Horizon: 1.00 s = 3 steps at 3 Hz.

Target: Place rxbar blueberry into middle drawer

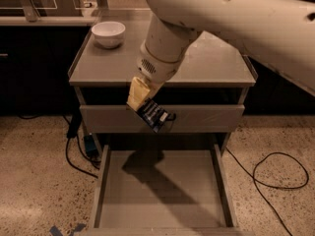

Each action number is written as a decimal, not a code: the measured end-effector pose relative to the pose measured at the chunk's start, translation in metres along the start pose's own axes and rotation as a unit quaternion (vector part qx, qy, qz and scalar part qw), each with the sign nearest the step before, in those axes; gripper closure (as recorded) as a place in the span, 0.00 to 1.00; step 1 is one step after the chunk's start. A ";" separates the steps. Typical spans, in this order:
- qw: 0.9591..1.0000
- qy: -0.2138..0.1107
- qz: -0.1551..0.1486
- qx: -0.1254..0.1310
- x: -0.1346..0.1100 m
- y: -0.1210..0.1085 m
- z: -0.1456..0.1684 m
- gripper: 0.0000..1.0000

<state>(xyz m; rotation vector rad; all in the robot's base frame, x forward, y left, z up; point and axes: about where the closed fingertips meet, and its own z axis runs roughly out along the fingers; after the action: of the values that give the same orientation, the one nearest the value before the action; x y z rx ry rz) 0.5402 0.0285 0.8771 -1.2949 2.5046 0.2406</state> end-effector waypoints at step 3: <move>0.999 0.028 0.012 -0.021 0.056 0.004 0.065 1.00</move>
Offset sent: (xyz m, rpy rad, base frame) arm -0.0100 -0.0227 -0.0516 -0.0438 0.0484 -0.0134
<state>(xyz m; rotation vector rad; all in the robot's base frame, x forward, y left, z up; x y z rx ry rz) 0.5196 0.0066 0.7967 -1.3048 2.5765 0.2675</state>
